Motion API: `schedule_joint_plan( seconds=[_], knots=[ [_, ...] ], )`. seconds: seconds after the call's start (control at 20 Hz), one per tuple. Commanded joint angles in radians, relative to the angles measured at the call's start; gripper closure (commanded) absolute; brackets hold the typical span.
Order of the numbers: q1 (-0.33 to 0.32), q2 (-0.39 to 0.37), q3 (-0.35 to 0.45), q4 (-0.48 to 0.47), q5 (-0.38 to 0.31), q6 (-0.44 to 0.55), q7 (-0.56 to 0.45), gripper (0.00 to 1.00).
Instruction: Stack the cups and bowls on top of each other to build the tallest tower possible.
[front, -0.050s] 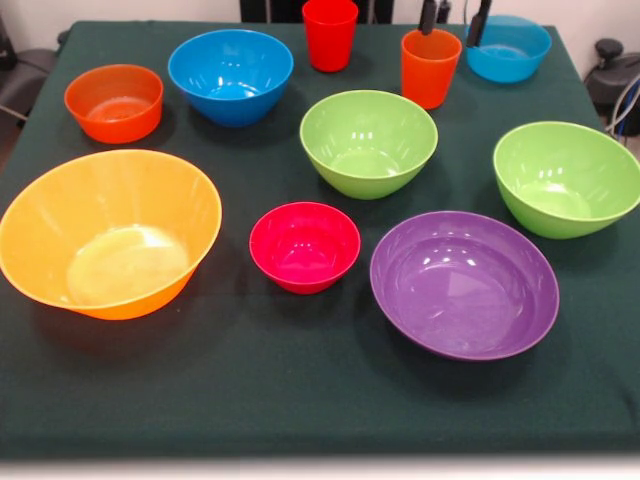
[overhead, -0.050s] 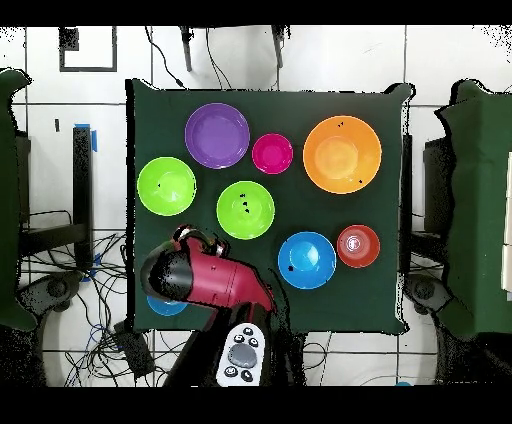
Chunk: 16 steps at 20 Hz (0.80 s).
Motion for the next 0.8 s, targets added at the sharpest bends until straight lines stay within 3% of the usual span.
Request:
schedule_joint_plan(
  seconds=[0.05, 0.3, 0.55, 0.8],
  knots=[
    [0.03, 0.056, 0.103, 0.084, 0.021, -0.108, 0.23, 0.0],
    [0.023, 0.061, 0.126, 0.105, 0.028, -0.135, 0.24, 0.0],
    [0.072, 0.069, 0.101, 0.106, 0.041, -0.148, 0.269, 0.0],
    [0.059, 0.079, 0.103, 0.091, 0.028, -0.138, 0.268, 0.0]
  ],
)
